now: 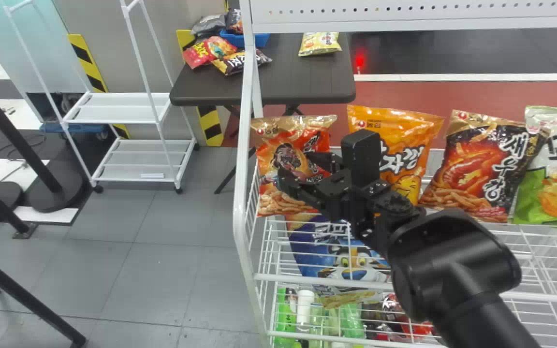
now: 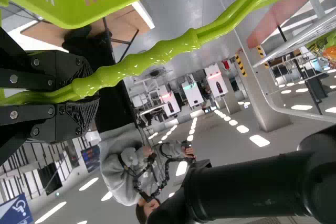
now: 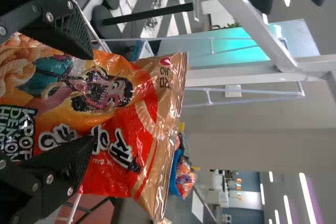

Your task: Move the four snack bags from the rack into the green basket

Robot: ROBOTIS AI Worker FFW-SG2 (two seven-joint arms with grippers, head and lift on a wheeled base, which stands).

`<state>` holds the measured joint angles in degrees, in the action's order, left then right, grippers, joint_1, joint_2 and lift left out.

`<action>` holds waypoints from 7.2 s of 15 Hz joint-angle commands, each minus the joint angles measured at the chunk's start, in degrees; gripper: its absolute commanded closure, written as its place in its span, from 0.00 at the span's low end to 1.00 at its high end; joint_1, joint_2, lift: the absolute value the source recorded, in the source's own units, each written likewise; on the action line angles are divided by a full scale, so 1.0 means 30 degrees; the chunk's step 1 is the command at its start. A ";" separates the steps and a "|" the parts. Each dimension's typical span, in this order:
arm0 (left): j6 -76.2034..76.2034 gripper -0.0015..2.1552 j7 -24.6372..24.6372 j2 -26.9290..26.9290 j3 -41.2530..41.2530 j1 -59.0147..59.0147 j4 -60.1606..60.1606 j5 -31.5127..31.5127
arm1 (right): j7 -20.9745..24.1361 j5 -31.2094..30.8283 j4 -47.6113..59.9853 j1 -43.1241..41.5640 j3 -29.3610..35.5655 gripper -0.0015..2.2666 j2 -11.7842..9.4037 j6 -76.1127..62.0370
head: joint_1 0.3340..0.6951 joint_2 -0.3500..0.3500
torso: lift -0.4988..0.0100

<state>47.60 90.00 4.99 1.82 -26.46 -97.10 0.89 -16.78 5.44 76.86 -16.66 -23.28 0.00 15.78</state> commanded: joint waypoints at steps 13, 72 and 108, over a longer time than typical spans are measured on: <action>-0.0293 0.92 0.0189 0.0096 0.0595 0.0325 0.0171 0.0027 | 0.0730 -0.3219 0.8803 0.4793 0.1608 0.89 0.0017 0.7207 | 1.00 0.63 | 0.98; -0.1582 0.92 0.0189 -0.0109 0.0946 -0.0173 0.0083 -0.0266 | 0.0554 -0.0407 1.0180 1.1531 0.6881 0.03 -0.1494 -0.5156 | 1.00 0.08 | 0.98; -0.2051 0.92 0.0189 -0.0138 0.1122 0.0325 0.0376 -0.0295 | -0.5071 0.3080 2.2748 1.7830 1.1188 0.98 -0.1582 1.2012 | 1.00 0.03 | 0.98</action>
<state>41.45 90.00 4.59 5.21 -25.52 -96.00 0.02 -31.33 14.36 142.43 33.05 9.45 -4.73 48.49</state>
